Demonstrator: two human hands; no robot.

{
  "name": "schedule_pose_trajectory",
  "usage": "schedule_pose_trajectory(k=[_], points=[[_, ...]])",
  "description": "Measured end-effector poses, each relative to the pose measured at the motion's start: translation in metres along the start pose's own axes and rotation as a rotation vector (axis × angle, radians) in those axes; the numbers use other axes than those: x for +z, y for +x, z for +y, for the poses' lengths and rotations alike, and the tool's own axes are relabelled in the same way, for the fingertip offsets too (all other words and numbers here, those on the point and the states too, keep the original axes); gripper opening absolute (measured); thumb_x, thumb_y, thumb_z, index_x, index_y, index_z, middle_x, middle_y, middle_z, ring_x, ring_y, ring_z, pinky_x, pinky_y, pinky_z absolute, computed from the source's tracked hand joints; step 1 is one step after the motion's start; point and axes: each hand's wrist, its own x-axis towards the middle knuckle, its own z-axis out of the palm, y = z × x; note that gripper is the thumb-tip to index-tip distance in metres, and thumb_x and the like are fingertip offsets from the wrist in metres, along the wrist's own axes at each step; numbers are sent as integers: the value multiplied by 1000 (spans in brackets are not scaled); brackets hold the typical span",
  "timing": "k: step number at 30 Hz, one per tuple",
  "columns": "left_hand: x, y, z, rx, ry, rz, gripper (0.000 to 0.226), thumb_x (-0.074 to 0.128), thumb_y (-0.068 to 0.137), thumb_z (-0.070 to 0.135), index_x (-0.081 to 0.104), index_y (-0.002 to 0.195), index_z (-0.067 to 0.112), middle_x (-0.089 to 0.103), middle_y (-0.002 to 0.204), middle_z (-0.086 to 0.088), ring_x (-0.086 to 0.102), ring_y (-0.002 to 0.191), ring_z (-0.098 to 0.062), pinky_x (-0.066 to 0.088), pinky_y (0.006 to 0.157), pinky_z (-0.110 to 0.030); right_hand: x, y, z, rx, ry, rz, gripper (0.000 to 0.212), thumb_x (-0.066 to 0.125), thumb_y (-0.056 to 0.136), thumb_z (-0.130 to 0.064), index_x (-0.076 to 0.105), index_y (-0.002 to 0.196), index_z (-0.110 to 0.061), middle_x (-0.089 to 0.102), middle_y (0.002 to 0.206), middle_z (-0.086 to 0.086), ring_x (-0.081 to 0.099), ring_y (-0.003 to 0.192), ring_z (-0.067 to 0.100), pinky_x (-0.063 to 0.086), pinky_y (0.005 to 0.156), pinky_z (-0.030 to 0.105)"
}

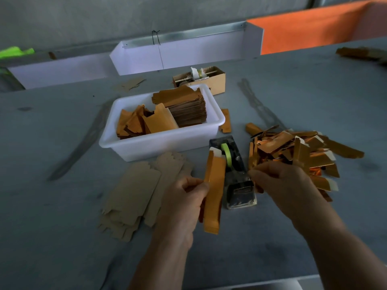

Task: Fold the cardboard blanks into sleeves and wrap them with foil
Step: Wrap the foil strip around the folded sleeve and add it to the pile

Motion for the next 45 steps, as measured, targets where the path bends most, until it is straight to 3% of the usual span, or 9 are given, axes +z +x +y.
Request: schedule_pose_trajectory(k=[4,8,16,20,23,27,34,40,45], points=[[13,-6,-4,-7,-35,-54,10,66,86,22,67,81,14,63,60,4,56,46,1,41,43,-11,12,-1,4,4,-28,-48,12,59,89,-28,66,81,-23,60,65,-5,55,57,7,38,53,19],[22,-7,-4,0,-55,-72,10,66,85,27,66,79,19,68,73,2,64,67,-7,46,63,-22,20,2,0,29,-9,-45,13,61,87,-27,68,81,-18,66,73,-1,63,69,14,49,60,24],[25,-3,-5,-21,-151,-33,9,65,87,20,66,79,15,68,79,-5,63,73,-16,49,68,-29,28,3,-4,59,103,4,10,63,86,-23,67,78,-18,65,74,-2,61,69,9,42,56,19],[25,-3,-5,2,-150,-31,8,64,88,20,65,81,16,68,80,-5,63,73,-14,48,67,-28,28,-5,-7,151,376,37,11,59,88,-22,67,82,-18,65,84,-1,61,74,4,40,60,16],[22,-2,-6,-10,-197,-26,8,63,88,18,65,82,14,69,78,-4,64,73,-15,49,66,-29,26,-12,-3,81,245,93,15,61,86,-18,66,73,-12,61,80,3,58,74,13,44,60,26],[23,-1,-5,20,-223,-19,10,62,90,23,65,82,17,69,74,1,65,69,-11,50,64,-27,31,-18,2,45,30,141,19,64,85,-19,63,66,-16,56,109,1,56,97,19,48,77,33],[35,0,0,155,-92,-63,11,63,89,29,63,80,23,66,70,4,61,57,-1,45,48,-11,37,-25,4,7,-41,237,22,64,85,-20,59,63,-19,53,120,-3,54,107,20,49,81,31],[36,3,1,339,174,-105,8,59,90,33,56,82,32,62,81,7,63,74,-11,55,67,-32,42,-30,9,6,-28,237,16,65,84,-26,62,69,-22,52,125,-4,55,109,17,52,84,36],[37,6,3,492,413,-88,7,56,92,35,51,87,34,57,85,10,57,75,-3,43,62,-14,44,-30,11,-80,-148,281,10,65,85,-19,66,75,-16,56,120,0,52,107,17,42,72,14]])
